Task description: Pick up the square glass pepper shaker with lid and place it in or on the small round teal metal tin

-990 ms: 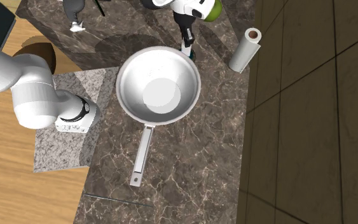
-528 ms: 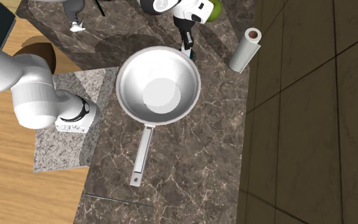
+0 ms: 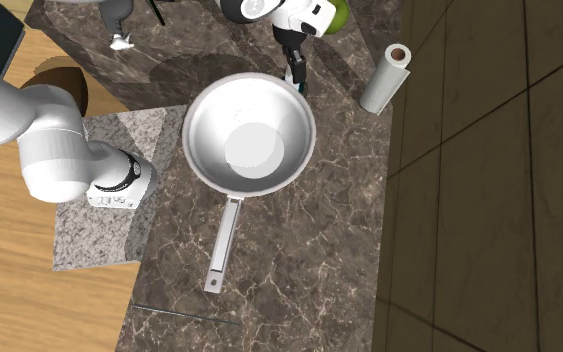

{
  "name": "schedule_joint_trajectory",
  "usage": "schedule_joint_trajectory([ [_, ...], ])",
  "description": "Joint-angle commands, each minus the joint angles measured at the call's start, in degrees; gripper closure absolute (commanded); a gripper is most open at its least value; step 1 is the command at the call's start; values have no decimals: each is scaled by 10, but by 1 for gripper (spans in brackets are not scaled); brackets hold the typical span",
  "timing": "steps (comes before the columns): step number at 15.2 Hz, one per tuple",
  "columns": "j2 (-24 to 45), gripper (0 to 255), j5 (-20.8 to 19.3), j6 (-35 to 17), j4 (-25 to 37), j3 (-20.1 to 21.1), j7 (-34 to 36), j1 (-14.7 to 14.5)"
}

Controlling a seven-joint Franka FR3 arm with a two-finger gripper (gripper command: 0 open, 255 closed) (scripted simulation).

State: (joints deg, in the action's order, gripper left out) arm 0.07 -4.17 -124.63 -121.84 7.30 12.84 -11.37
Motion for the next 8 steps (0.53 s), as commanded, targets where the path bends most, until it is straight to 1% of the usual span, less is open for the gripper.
schedule_joint_trajectory([
  [1,0,0,0,0,0,0,0,0],
  [5,-29,0,7,70,41,1,-5,-2],
  [8,-29,0,7,70,41,1,-5,-2],
])
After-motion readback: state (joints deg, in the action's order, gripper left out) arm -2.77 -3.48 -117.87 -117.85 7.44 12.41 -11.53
